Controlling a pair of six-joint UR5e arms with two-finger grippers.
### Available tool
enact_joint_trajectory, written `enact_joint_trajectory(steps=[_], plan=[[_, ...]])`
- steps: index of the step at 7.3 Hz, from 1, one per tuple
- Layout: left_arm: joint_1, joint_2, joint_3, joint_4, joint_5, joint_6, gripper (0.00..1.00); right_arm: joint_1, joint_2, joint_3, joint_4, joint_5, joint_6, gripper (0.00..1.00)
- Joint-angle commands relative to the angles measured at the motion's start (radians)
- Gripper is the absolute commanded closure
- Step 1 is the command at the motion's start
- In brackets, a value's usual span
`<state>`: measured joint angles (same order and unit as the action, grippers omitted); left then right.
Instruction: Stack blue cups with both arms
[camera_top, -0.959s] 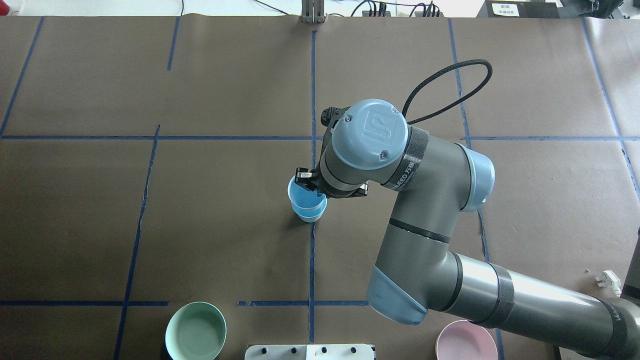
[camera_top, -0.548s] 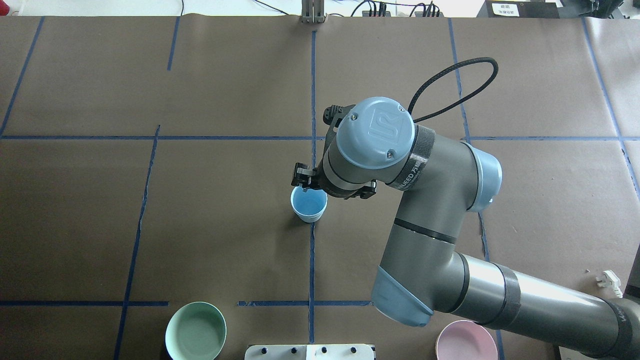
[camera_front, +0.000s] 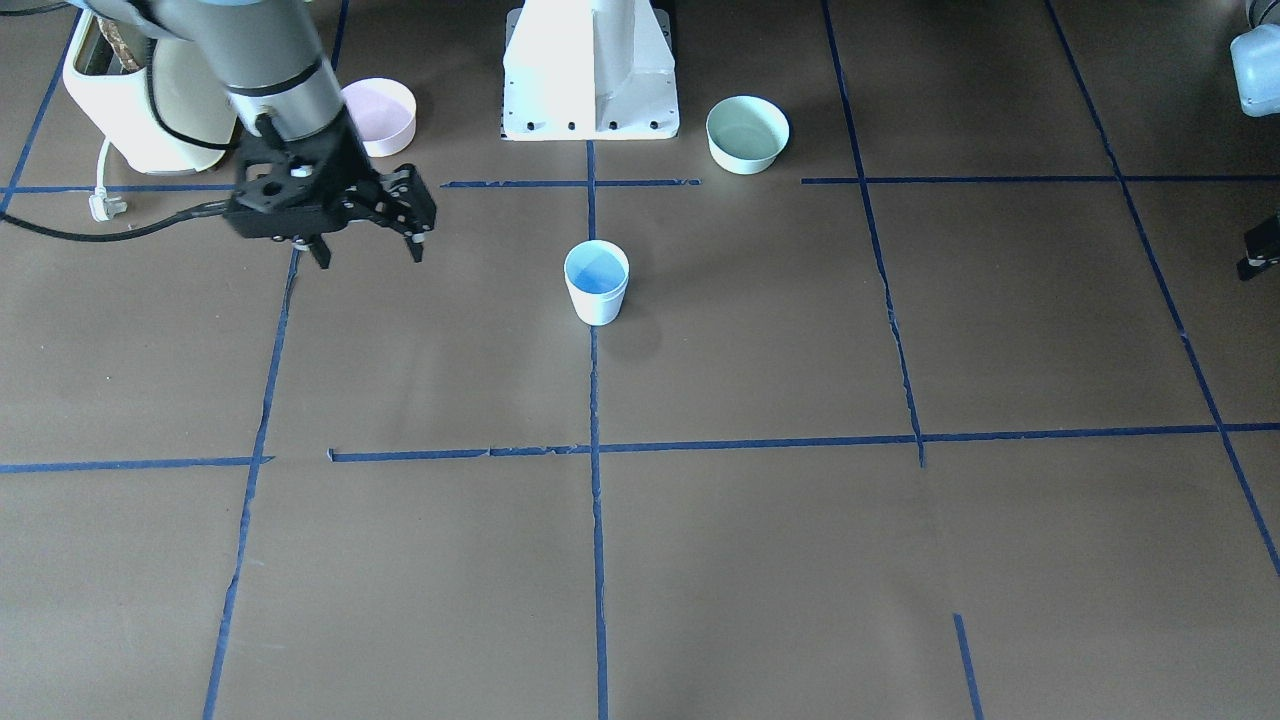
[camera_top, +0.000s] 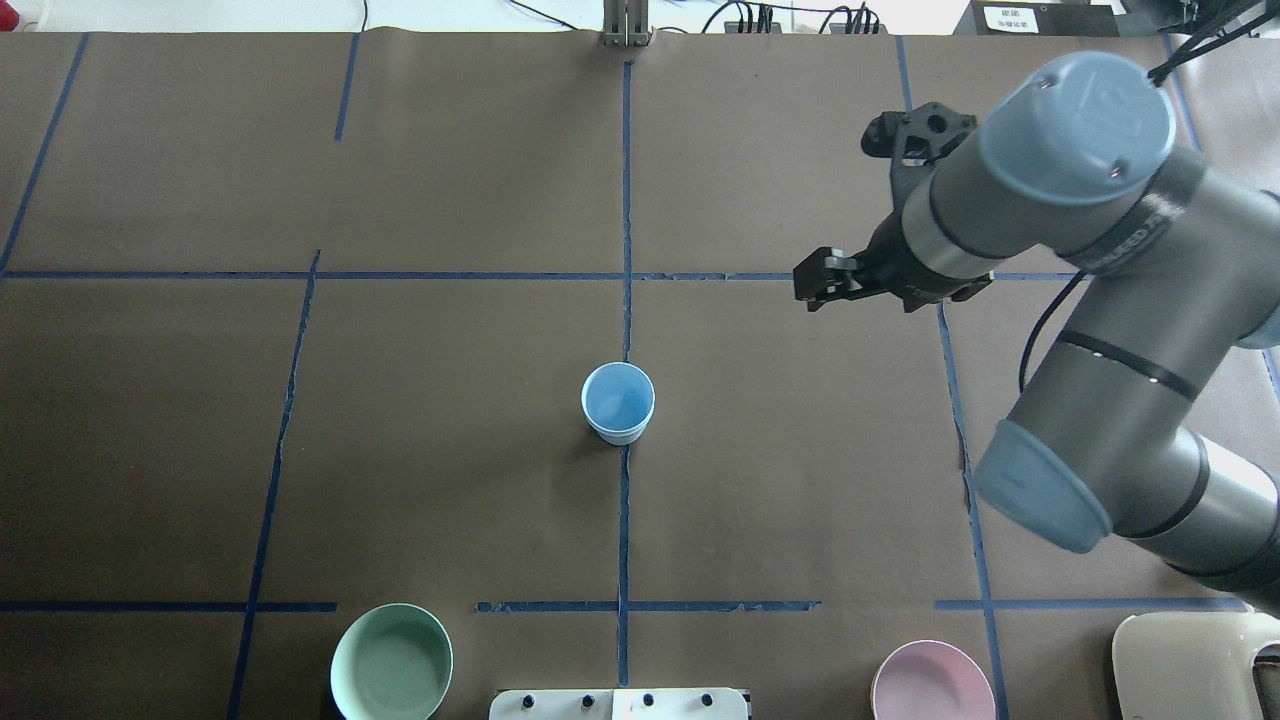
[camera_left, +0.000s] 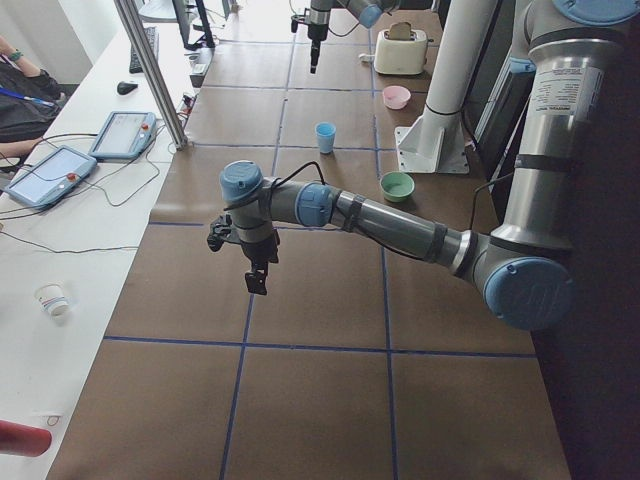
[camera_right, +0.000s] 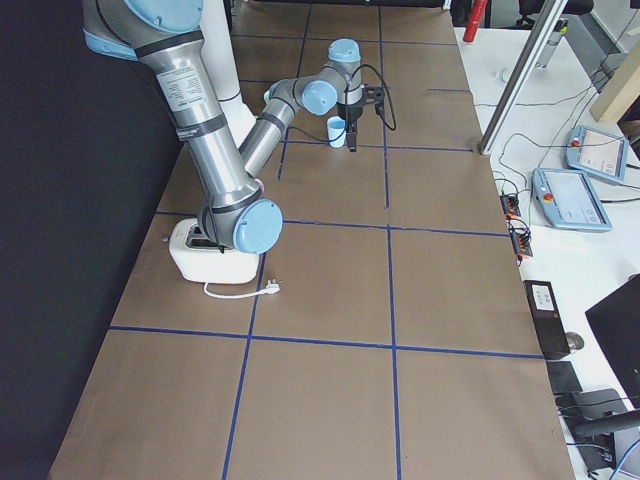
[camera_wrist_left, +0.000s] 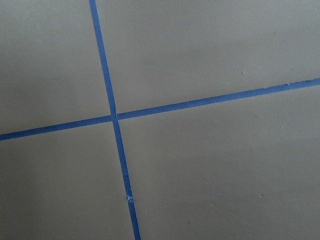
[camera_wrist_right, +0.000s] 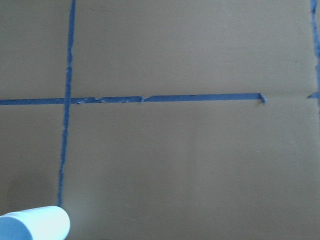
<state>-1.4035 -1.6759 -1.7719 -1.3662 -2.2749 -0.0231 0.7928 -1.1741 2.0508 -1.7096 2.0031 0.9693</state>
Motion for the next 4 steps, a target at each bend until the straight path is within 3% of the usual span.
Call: enact_joint_trajectory(steps=[1,3,4], plan=[[-0.008,0.001,-0.001,-0.001,-0.005,0.0,0.0,0.173,-0.161,0.005,0.008,0.098,-0.258,0.0],[-0.034,0.002,0.062,-0.002,-0.029,0.005,0.0,0.393,-0.287,-0.05,0.007,0.23,-0.584,0.0],[-0.093,0.004,0.144,-0.019,-0.088,0.134,0.0,0.53,-0.307,-0.14,0.007,0.337,-0.759,0.0]])
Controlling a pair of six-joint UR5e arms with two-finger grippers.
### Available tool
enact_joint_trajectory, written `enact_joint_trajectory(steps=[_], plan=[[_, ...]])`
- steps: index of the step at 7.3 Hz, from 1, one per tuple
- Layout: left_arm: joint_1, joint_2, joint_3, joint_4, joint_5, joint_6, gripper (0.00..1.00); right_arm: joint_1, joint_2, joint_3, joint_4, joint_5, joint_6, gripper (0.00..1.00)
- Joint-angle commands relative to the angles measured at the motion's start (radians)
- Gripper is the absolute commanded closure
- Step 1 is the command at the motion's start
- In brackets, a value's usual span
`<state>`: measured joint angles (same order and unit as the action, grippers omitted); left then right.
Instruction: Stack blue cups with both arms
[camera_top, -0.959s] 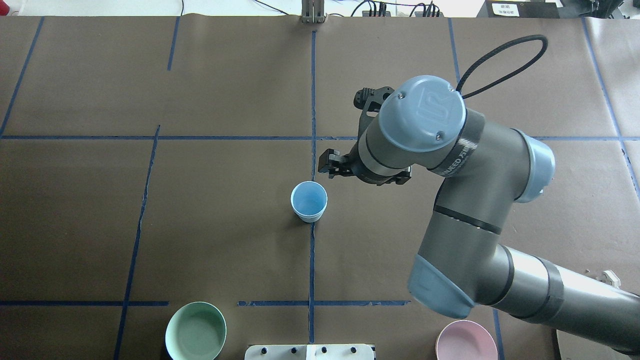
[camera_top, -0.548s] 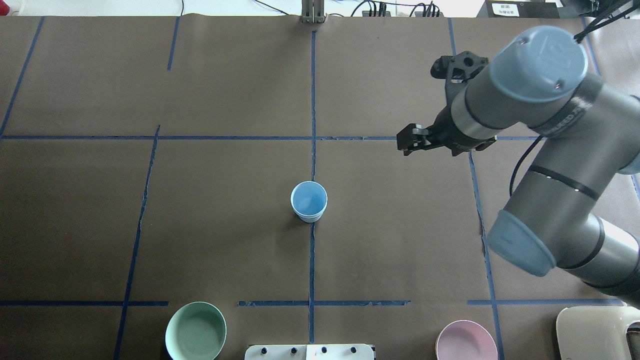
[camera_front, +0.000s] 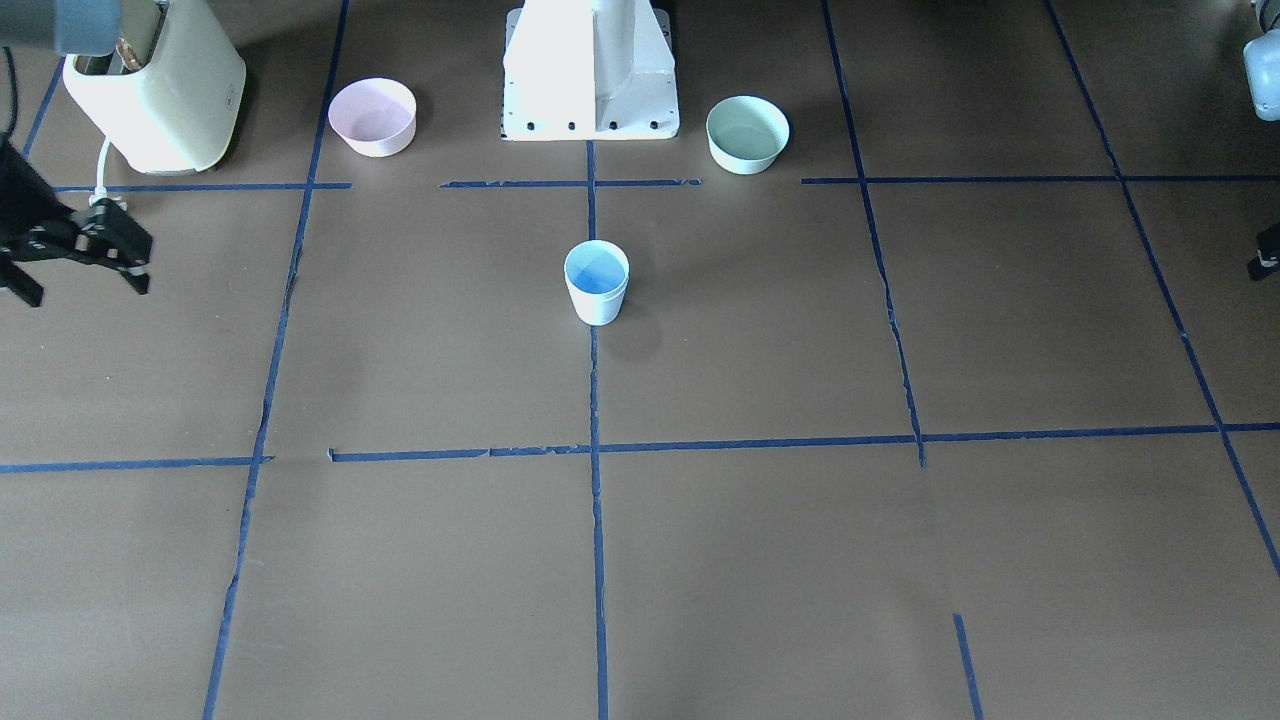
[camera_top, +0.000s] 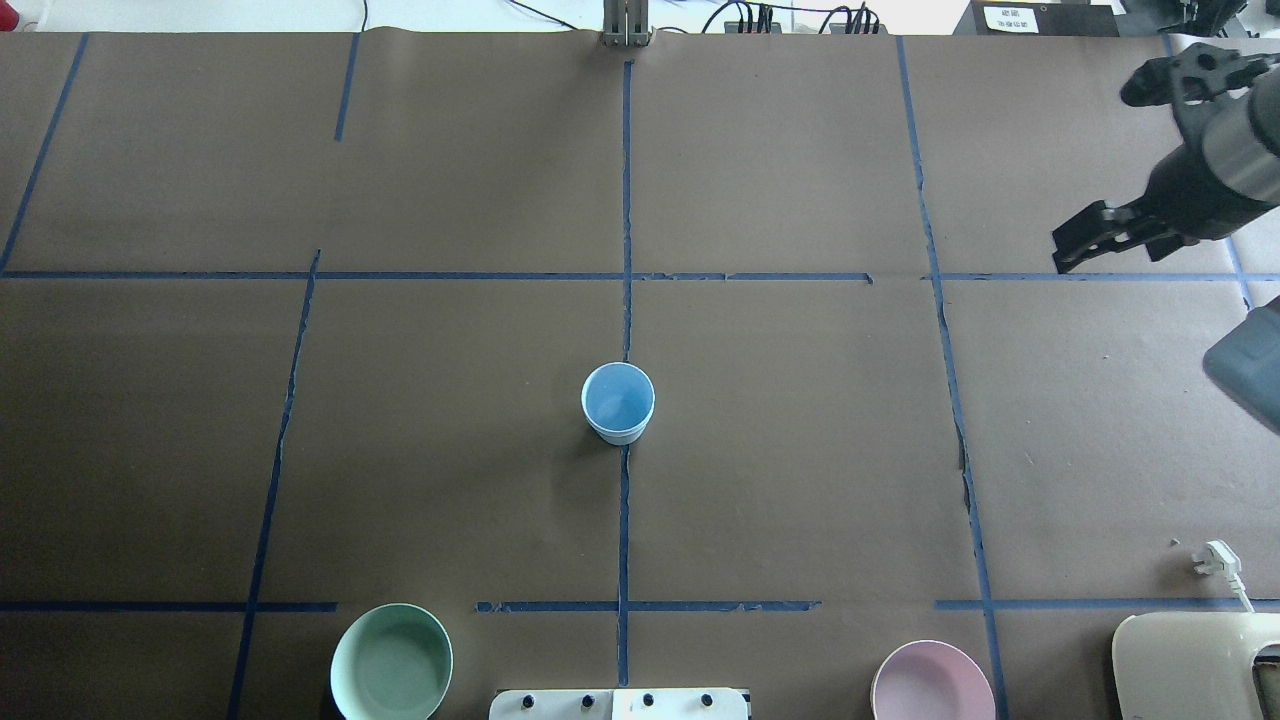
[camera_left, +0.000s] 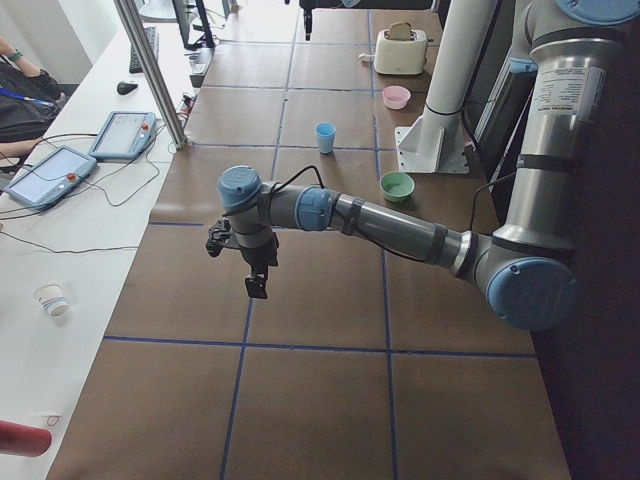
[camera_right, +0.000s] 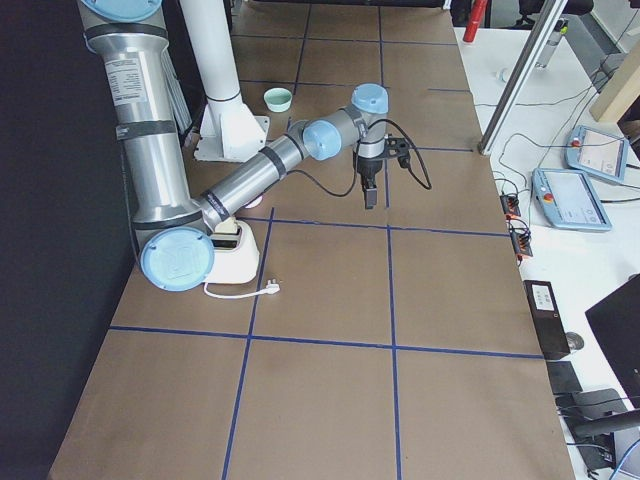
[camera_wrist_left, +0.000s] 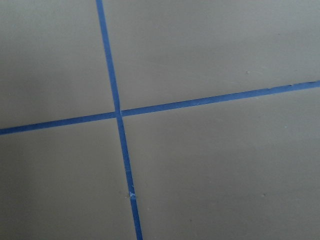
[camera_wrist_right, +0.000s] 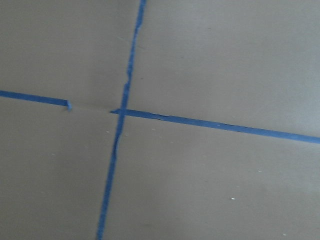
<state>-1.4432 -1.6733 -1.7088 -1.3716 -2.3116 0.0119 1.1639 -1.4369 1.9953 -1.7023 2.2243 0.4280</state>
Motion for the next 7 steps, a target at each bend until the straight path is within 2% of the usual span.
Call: enact_joint_trajectory(steps=[1,2,3,4,7], plan=[[-0.113,0.0,0.134,-0.014,-0.055,0.205,0.0,0.269,-0.068,-0.202,0.001,0.22,-0.4,0.0],[-0.146,0.001,0.15,-0.011,-0.052,0.235,0.0,0.348,-0.069,-0.304,0.001,0.245,-0.529,0.0],[-0.158,0.026,0.173,-0.015,-0.058,0.23,0.0,0.387,-0.071,-0.367,0.001,0.244,-0.552,0.0],[-0.158,0.03,0.175,-0.015,-0.058,0.23,0.0,0.396,-0.045,-0.4,0.003,0.241,-0.551,0.0],[-0.163,0.046,0.175,-0.015,-0.058,0.229,0.0,0.474,-0.097,-0.446,0.003,0.236,-0.561,0.0]])
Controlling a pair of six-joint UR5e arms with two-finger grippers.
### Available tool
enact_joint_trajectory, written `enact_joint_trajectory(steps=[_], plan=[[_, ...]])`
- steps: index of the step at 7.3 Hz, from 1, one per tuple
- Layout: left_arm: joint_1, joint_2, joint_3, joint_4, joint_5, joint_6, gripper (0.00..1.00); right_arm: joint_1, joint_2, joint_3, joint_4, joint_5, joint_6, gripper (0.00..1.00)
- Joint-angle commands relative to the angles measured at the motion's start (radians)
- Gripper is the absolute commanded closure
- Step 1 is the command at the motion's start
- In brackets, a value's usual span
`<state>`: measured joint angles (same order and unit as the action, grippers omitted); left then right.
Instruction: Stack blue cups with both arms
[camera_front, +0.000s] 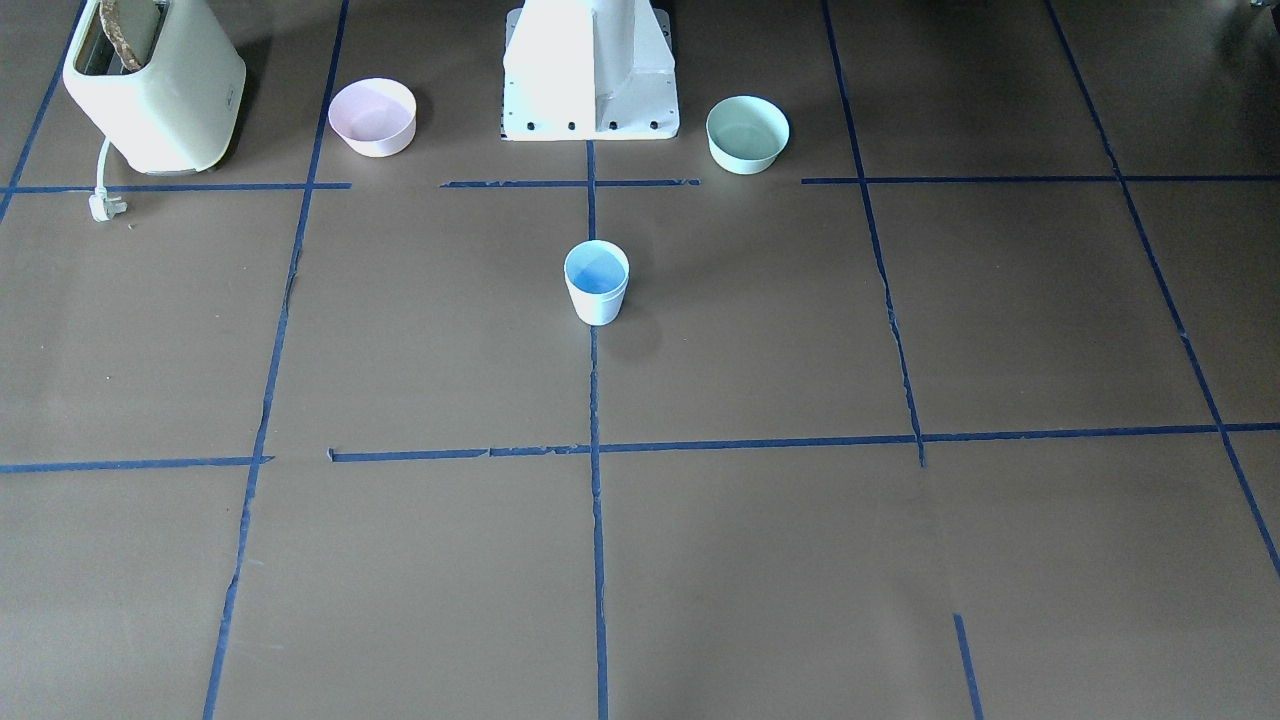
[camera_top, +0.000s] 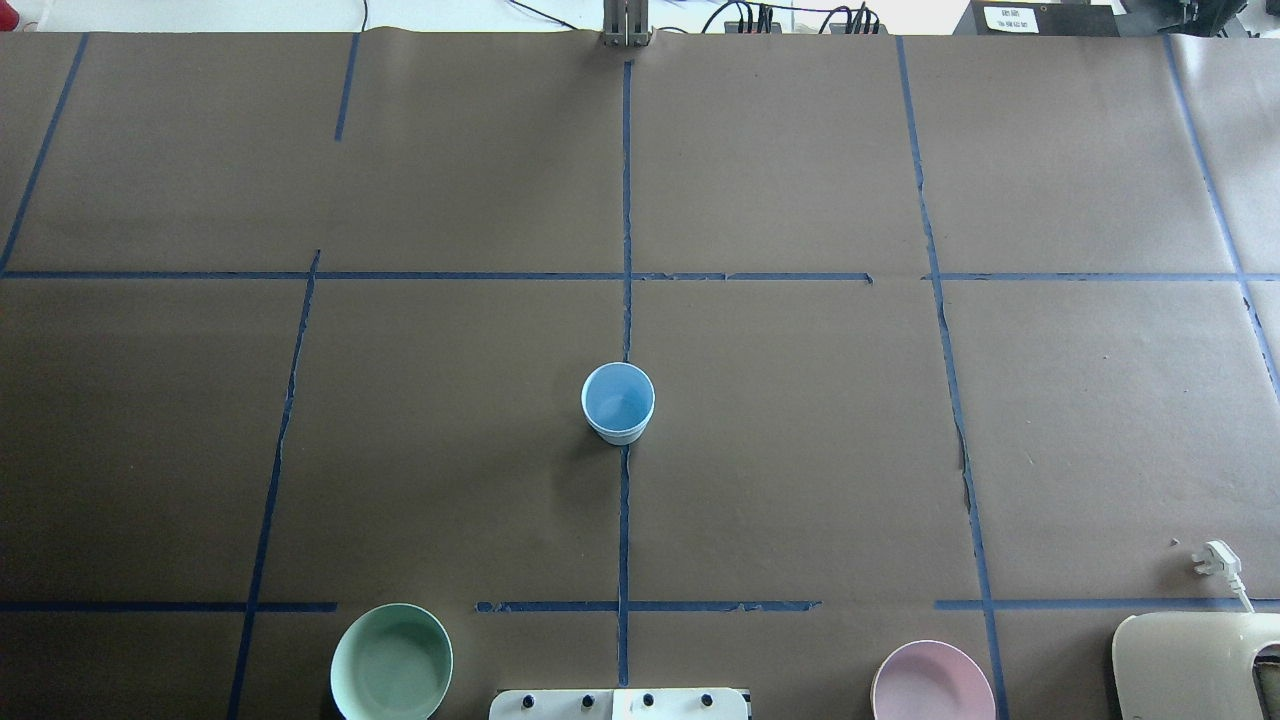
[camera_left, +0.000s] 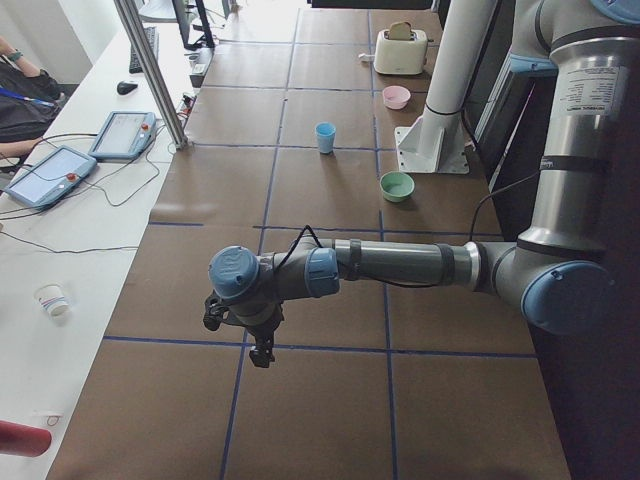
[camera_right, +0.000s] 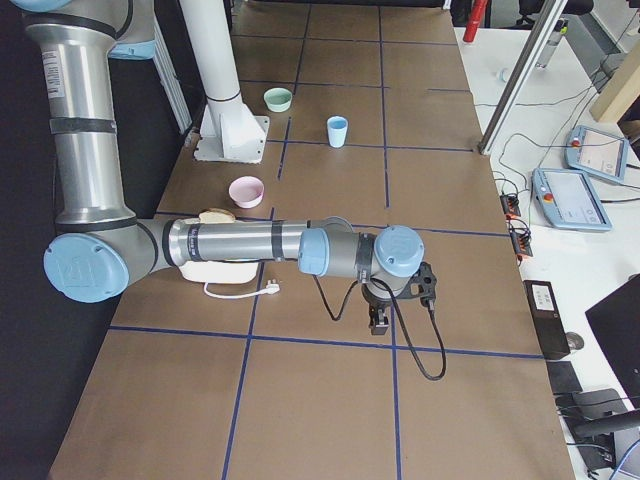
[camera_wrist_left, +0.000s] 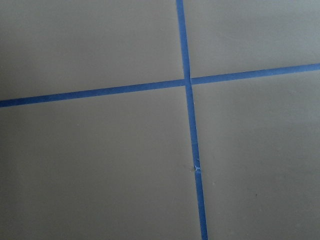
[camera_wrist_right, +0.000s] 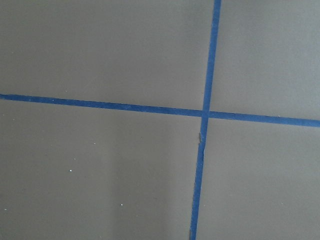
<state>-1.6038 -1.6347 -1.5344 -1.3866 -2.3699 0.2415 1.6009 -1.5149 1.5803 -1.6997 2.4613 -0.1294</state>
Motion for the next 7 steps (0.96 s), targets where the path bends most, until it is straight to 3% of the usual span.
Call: enact_joint_trajectory(steps=[1,3,7], plan=[[-0.002,0.007,0.0,0.0,0.0,-0.002,0.0,0.057,-0.04,-0.045,0.021,-0.001,-0.015,0.0],[-0.004,0.009,0.0,0.0,0.0,-0.001,0.0,0.074,-0.073,-0.062,0.118,-0.043,-0.004,0.0],[-0.002,0.009,0.0,0.0,0.0,-0.001,0.0,0.074,-0.073,-0.048,0.123,-0.078,0.074,0.0]])
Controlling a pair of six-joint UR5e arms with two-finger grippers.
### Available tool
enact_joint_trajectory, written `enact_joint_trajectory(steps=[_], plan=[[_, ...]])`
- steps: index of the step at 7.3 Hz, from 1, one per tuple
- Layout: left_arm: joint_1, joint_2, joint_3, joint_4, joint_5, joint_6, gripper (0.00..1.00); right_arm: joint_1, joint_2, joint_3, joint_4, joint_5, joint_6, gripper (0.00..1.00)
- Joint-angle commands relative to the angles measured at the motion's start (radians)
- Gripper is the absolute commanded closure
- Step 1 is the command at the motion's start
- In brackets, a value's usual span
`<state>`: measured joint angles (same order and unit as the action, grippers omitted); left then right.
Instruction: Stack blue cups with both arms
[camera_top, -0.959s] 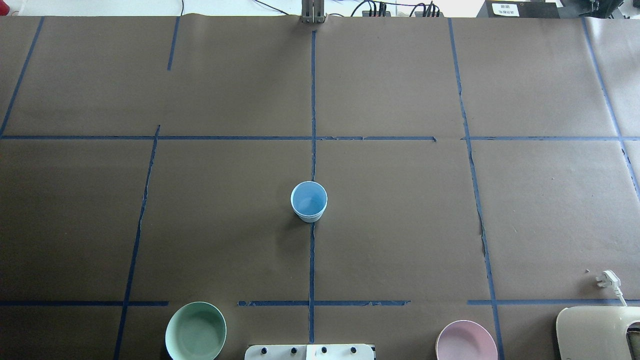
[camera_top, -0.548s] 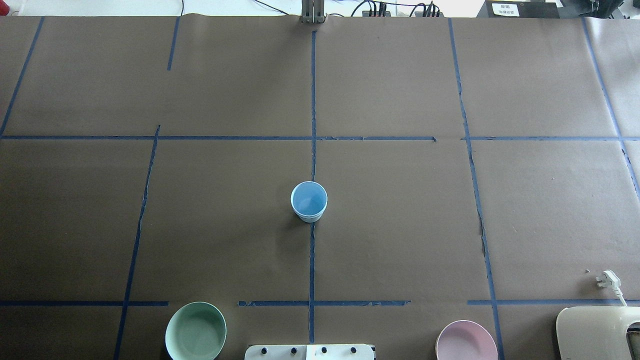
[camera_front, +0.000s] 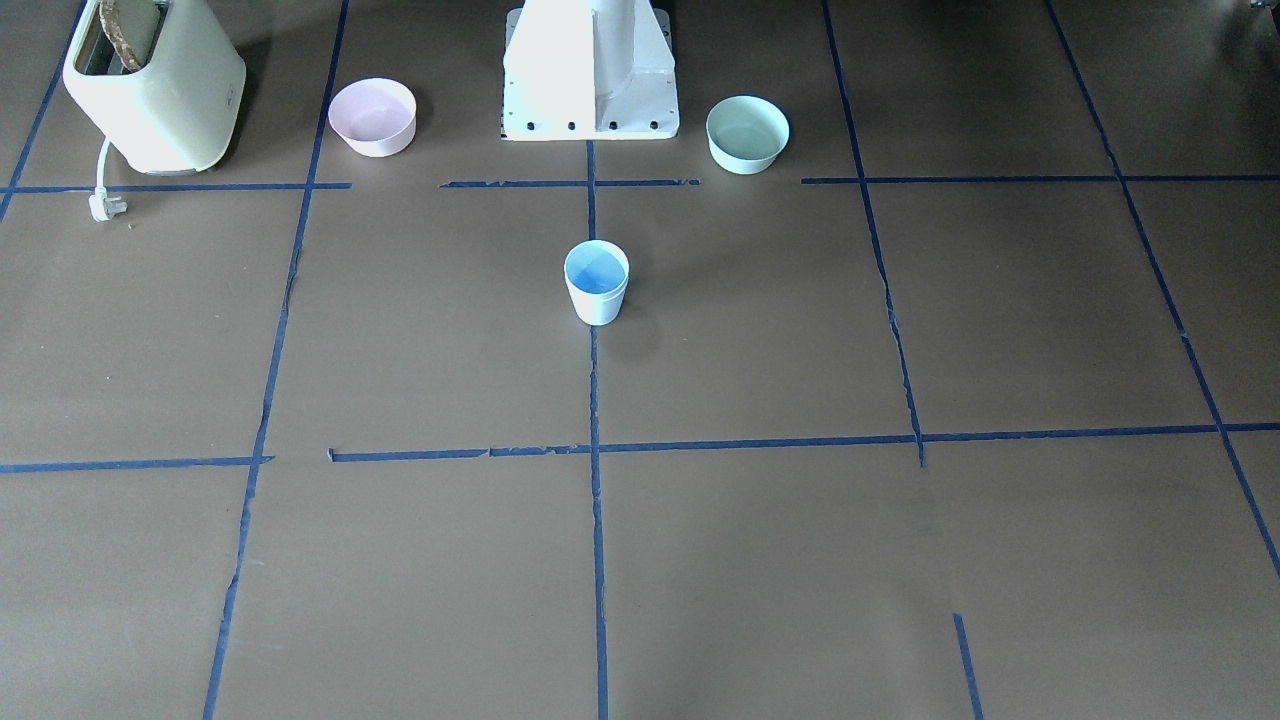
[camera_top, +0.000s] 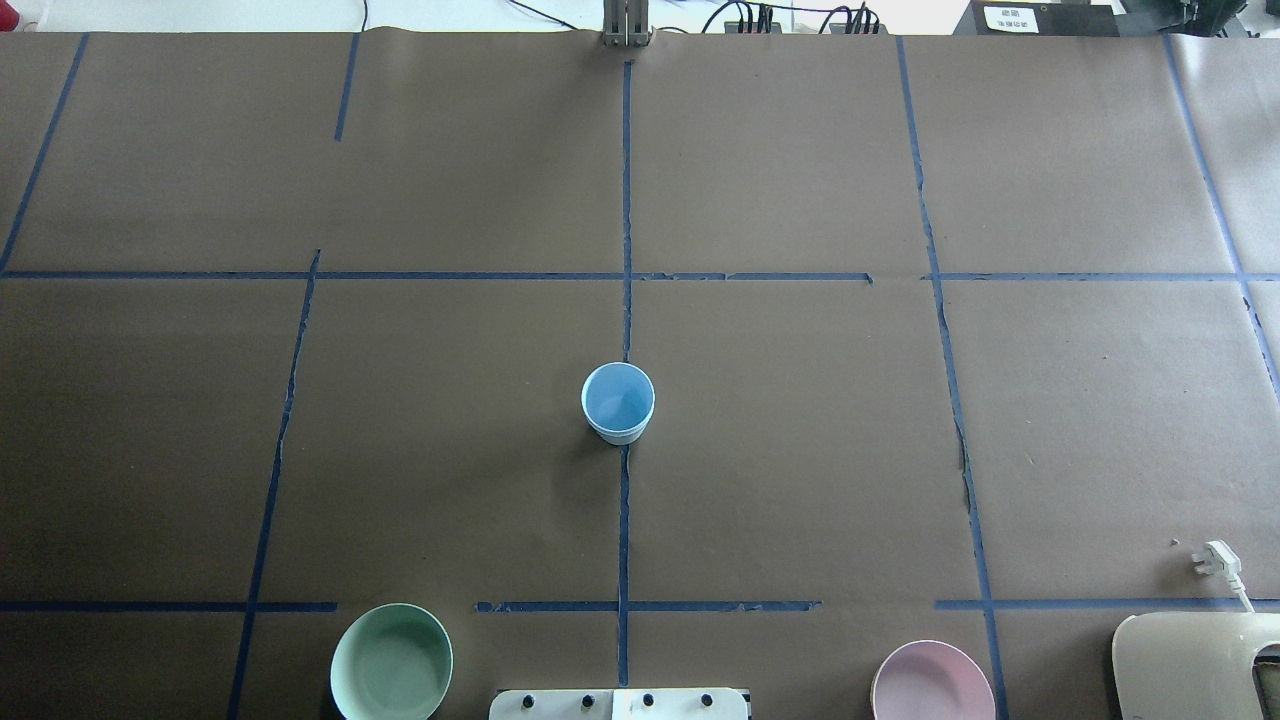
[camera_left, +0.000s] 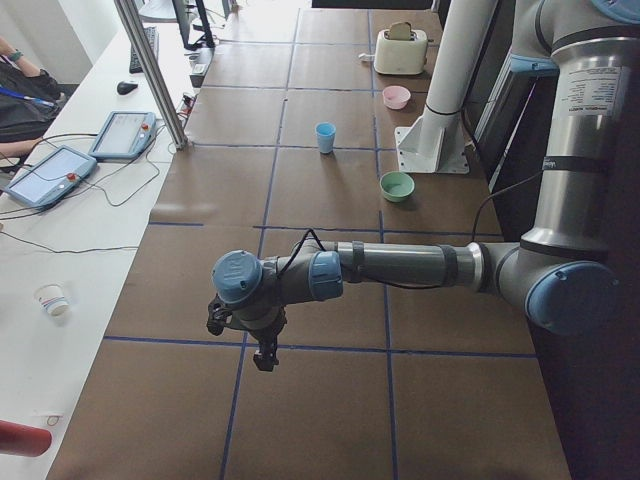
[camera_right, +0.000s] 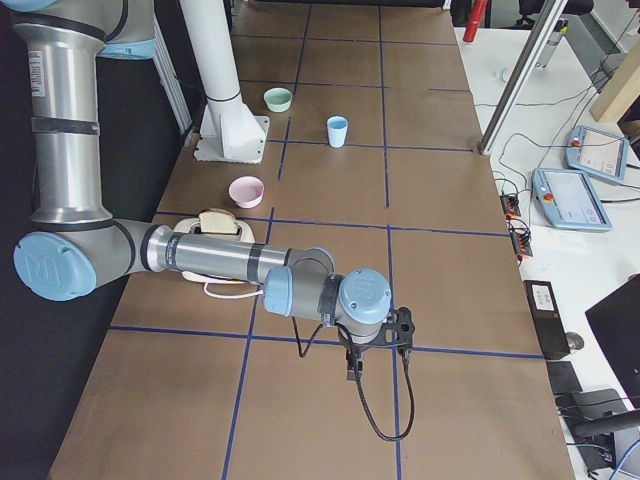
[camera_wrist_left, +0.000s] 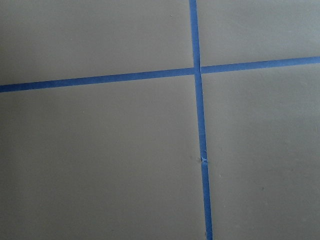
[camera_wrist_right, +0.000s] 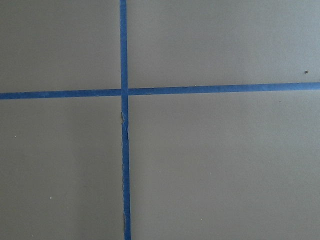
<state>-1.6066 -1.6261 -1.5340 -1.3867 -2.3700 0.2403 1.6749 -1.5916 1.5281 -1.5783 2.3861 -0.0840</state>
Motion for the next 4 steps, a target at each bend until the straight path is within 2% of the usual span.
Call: enact_joint_trajectory(steps=[1,4], plan=[[-0.001,0.0,-0.002,0.0,0.0,0.001,0.0,0.0,0.005,0.006,0.001,-0.001,0.035,0.0],[-0.001,0.002,-0.005,0.0,0.0,0.001,0.0,-0.003,0.007,0.012,0.003,0.004,0.035,0.0]])
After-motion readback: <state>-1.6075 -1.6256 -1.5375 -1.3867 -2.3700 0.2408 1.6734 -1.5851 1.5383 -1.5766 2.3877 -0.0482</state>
